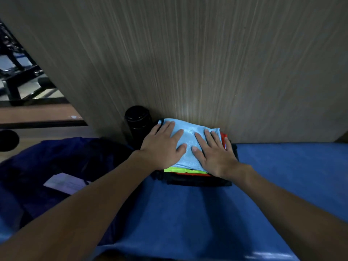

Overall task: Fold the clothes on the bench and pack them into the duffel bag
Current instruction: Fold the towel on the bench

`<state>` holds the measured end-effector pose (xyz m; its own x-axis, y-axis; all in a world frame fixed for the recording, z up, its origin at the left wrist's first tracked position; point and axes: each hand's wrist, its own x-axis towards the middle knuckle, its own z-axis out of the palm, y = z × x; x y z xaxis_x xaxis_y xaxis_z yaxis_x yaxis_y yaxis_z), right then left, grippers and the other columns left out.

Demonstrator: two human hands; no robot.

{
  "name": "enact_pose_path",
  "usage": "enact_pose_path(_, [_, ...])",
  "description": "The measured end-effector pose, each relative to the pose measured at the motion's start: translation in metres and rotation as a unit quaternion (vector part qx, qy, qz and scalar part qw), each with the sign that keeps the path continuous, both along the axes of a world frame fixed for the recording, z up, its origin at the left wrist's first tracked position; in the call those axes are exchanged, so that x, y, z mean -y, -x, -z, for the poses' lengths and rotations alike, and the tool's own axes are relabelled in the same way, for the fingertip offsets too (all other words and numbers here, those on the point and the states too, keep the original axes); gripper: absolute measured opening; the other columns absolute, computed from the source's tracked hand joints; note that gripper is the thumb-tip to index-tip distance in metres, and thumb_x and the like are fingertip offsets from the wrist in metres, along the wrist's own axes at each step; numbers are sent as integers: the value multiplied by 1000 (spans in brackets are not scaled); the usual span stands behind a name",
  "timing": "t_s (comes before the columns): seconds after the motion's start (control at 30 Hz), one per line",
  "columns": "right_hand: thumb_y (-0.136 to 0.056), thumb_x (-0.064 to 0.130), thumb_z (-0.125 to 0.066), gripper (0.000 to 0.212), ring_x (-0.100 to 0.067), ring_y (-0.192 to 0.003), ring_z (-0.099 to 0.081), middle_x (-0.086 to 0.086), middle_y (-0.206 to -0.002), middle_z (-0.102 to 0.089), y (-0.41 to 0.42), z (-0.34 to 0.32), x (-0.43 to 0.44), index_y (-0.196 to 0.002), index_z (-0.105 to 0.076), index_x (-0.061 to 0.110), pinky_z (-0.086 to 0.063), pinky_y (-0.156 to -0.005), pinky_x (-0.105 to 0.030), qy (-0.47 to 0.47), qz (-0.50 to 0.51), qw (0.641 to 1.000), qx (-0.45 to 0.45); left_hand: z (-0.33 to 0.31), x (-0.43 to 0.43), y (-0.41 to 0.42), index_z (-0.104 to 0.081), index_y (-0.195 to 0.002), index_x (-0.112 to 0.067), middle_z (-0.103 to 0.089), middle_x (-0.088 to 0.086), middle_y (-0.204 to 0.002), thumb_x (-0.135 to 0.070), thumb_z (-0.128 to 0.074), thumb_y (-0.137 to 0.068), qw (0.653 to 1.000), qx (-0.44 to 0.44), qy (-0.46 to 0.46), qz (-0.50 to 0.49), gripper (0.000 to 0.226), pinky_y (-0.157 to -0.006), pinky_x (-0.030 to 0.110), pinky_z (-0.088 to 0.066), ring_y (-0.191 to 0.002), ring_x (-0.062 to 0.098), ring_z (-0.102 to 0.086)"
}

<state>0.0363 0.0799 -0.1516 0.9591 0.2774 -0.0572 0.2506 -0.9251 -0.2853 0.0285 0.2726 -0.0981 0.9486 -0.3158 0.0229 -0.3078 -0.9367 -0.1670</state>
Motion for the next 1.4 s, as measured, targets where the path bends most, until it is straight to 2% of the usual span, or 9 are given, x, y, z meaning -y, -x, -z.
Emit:
enact_pose_path(0.13, [-97,62,-7,64,-16,-149,12,4,-164,9,8,-9,4,-154,1,36,6,-118,-53,40,9,999,-3,-12,4,-2,-27,-156,-18,-17,12,-164,-53,-20,-103,1000,-22,6,-16,63,-124,44,-3,-153,24,-7])
enact_pose_path(0.27, [-97,60,-9,64,-15,-150,9,5,-164,6,27,-36,23,-155,-1,34,4,-118,-54,59,28,998,-6,-40,33,10,-53,-136,-25,-51,4,-142,-55,-11,-92,998,44,39,13,67,-112,47,-26,-137,24,-38])
enact_pose_path(0.43, [-100,51,-23,57,-19,-149,-9,-1,-161,-15,47,-70,64,-152,-16,30,-10,-118,-53,26,56,997,51,-56,107,21,-60,-122,-25,-62,2,-128,-47,-27,-102,992,34,95,70,44,-104,45,-33,-124,27,-52])
enact_pose_path(0.53, [-97,47,-41,52,-23,-135,-35,-1,-143,-40,52,-71,121,-143,-32,24,-29,-108,-47,3,86,993,82,-48,172,5,-62,-106,-23,-70,4,-109,-43,-36,-99,980,4,170,104,34,-92,41,-46,-108,31,-62])
enact_pose_path(0.7, [-94,36,-47,51,-28,-128,-40,-4,-136,-45,45,-40,290,-141,-34,22,-33,-101,-44,11,206,975,83,-10,317,-39,-68,-94,-22,-70,-4,-82,-30,-51,-91,940,-85,298,142,19,-78,40,-55,-83,23,-66])
enact_pose_path(0.97, [-96,31,-48,45,-31,-122,-43,-7,-131,-45,51,33,518,-138,-36,20,-37,-97,-45,11,348,937,-2,82,545,-79,-68,-110,-14,-66,8,-109,-31,-38,-88,931,-115,214,274,41,-89,45,-49,-100,32,-61])
enact_pose_path(1.1, [-95,29,-49,51,-29,-126,-42,-6,-138,-42,52,63,568,-143,-34,23,-36,-98,-42,2,344,936,-77,108,601,-85,-68,-105,-15,-66,7,-107,-33,-31,-87,941,-116,109,299,45,-90,43,-43,-102,31,-59])
enact_pose_path(1.23, [-93,26,-49,48,-29,-126,-44,-7,-137,-44,30,95,601,-140,-38,22,-37,-98,-41,-20,320,937,-138,131,637,-107,-67,-79,-14,-64,8,-77,-30,-33,-83,942,-118,82,304,37,-69,38,-44,-75,34,-62])
enact_pose_path(1.4, [-93,25,-51,53,-33,-127,-44,-12,-140,-41,-4,165,624,-142,-36,14,-40,-100,-38,-57,304,926,-216,155,684,-134,-62,-97,-10,-62,10,-102,-22,-45,-96,931,-176,69,313,20,-79,38,-40,-96,31,-57])
